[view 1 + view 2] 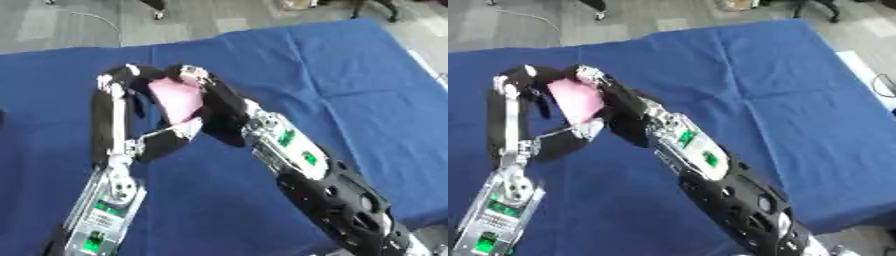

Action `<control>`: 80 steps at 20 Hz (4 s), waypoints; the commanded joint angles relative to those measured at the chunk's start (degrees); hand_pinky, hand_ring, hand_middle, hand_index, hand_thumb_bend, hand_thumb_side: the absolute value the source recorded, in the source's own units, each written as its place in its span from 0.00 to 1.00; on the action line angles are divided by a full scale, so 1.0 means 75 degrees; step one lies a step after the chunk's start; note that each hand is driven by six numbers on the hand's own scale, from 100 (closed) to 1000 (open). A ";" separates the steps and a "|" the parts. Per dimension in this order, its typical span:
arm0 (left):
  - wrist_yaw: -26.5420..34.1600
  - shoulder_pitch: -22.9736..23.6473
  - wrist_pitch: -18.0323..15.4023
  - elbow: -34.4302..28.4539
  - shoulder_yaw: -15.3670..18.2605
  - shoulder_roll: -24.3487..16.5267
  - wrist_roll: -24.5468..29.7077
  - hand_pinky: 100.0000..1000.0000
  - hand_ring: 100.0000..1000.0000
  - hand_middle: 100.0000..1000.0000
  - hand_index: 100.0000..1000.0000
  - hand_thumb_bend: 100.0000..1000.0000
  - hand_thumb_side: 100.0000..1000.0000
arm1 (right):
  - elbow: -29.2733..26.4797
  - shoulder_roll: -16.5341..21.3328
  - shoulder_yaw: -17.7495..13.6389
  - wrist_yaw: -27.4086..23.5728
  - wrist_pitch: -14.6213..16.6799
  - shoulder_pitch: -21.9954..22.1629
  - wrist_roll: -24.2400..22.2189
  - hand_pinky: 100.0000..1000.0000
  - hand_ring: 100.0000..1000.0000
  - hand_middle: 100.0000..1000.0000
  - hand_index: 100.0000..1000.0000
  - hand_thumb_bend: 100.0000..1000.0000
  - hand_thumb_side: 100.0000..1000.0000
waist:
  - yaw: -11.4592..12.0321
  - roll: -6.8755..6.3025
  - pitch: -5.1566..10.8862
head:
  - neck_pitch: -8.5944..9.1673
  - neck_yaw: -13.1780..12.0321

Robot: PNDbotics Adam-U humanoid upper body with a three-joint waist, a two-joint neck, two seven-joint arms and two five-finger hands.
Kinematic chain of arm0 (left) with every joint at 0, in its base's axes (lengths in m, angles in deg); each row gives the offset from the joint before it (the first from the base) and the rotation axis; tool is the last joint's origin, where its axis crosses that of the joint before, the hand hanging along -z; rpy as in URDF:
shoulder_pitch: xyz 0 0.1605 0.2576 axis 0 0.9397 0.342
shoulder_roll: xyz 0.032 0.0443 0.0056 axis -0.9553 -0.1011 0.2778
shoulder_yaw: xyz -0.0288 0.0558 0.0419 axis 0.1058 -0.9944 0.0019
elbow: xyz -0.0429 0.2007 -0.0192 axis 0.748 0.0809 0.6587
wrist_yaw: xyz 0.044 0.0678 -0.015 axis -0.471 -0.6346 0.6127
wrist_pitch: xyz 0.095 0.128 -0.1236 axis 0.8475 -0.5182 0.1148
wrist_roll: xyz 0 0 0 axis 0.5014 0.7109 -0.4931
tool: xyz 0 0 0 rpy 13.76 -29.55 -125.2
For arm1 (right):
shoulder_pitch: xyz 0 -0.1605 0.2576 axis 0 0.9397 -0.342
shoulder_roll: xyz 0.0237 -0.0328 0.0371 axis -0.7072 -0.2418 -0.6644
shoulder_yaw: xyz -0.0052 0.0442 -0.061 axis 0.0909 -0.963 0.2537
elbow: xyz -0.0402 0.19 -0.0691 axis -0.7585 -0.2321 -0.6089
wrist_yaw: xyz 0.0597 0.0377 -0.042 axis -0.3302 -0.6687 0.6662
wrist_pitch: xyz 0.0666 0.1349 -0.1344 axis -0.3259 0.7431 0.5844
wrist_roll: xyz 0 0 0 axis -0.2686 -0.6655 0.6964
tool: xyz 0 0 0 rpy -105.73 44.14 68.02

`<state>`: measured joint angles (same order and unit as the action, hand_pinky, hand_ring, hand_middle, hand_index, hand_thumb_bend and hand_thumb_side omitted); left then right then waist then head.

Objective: Pick up the objects with one hand, pass them to the other hand, and then place them into the box on the other side of the table.

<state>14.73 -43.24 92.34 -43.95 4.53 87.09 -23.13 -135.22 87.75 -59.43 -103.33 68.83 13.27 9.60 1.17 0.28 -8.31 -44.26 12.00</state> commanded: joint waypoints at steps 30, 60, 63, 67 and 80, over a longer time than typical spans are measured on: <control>-0.0489 0.0015 0.0031 -0.0611 0.0350 -0.0221 -0.0190 0.14 0.07 0.00 0.29 0.19 0.00 | -0.0085 -0.0014 -0.0124 -0.0129 0.0486 -0.0113 -0.0077 0.69 0.70 0.71 0.80 0.12 1.00 | 0.0017 0.0066 0.0080 | 0.0019 0.0022; -0.1096 0.0630 0.0371 -0.0736 0.0653 -0.0596 -0.0719 0.12 0.07 0.00 0.29 0.18 0.00 | -0.1011 -0.0005 -0.1472 -0.0953 0.1428 -0.0114 0.2441 0.69 0.67 0.68 0.80 0.04 0.90 | -0.0047 0.0011 0.0125 | 0.0019 -0.0101; -0.1141 0.0665 0.0578 -0.0784 0.0932 -0.0797 -0.0854 0.12 0.07 0.00 0.29 0.18 0.00 | -0.1486 0.0210 -0.2073 -0.0388 0.1826 0.0089 0.2566 0.69 0.66 0.67 0.80 0.00 0.85 | -0.0073 -0.0034 0.0166 | 0.0019 -0.0517; -0.1234 0.0806 0.1169 -0.1097 0.1636 -0.1465 -0.0985 0.13 0.07 0.00 0.30 0.16 0.00 | -0.1379 0.0246 -0.2730 0.0826 0.2217 0.0659 0.2767 0.69 0.66 0.66 0.79 0.00 0.86 | -0.0120 -0.0207 0.0242 | 0.0019 -0.1627; -0.2350 0.2366 0.4608 -0.0603 0.4110 -0.5170 0.1261 0.13 0.11 0.02 0.35 0.05 0.00 | 0.0032 -0.0043 -0.3089 0.2068 0.2664 0.1331 0.2716 0.68 0.65 0.62 0.76 0.00 0.90 | -0.0192 -0.0728 0.0299 | 0.0021 -0.2953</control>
<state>-1.68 -25.22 123.61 -49.88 33.72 52.04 -14.68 -134.82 87.25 -82.37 -88.28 88.46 23.86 30.38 -0.30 -4.46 -7.94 -44.26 -9.92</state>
